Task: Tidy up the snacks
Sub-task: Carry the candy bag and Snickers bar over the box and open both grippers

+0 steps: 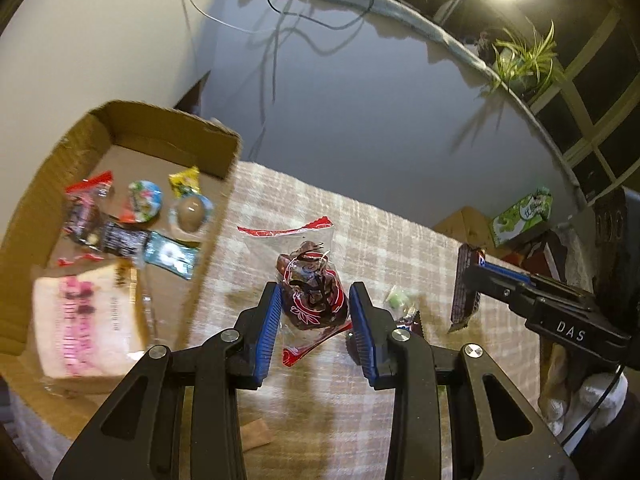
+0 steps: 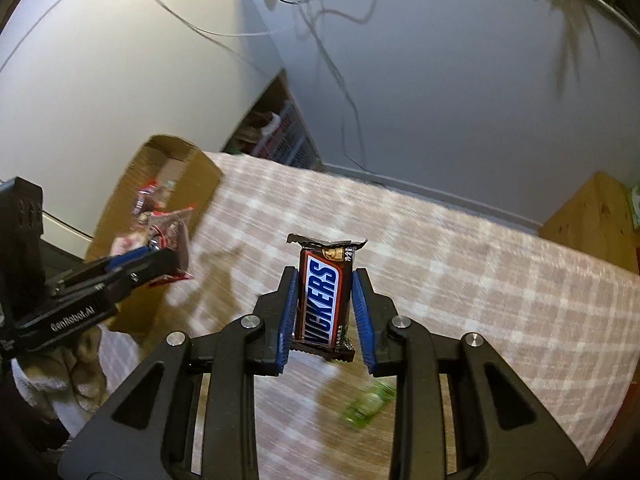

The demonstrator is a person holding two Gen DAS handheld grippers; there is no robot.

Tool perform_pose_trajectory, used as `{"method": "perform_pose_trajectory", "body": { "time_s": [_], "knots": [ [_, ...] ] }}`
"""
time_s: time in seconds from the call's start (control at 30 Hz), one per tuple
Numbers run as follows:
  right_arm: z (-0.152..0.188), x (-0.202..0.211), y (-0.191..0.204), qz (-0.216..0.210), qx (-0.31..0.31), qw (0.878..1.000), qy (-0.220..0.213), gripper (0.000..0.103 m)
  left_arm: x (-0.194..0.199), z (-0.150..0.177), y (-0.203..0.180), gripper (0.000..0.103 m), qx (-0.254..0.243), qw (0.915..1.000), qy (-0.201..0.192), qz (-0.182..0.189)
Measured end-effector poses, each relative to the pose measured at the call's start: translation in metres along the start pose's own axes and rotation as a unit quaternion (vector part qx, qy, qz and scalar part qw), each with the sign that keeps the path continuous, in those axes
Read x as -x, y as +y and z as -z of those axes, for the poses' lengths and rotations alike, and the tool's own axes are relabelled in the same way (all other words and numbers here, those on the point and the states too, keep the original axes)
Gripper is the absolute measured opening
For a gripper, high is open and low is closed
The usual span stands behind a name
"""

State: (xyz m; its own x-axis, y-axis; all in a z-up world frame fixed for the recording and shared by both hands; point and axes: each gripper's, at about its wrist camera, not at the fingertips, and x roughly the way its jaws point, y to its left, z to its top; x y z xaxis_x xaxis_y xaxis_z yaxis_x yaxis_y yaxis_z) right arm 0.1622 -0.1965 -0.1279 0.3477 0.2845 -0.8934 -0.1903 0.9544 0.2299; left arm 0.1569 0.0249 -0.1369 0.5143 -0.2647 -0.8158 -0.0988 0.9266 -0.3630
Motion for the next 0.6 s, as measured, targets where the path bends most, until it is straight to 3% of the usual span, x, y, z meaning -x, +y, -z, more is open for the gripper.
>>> {"method": "perform_pose_trajectory", "body": {
  "time_s": [0.6],
  "knots": [
    [-0.054, -0.025, 0.127, -0.057, 0.114, 0.992, -0.014, 0.028, 0.049, 0.005, 0.067, 0.034, 0.050, 0.9966, -0.050, -0.042]
  ]
}}
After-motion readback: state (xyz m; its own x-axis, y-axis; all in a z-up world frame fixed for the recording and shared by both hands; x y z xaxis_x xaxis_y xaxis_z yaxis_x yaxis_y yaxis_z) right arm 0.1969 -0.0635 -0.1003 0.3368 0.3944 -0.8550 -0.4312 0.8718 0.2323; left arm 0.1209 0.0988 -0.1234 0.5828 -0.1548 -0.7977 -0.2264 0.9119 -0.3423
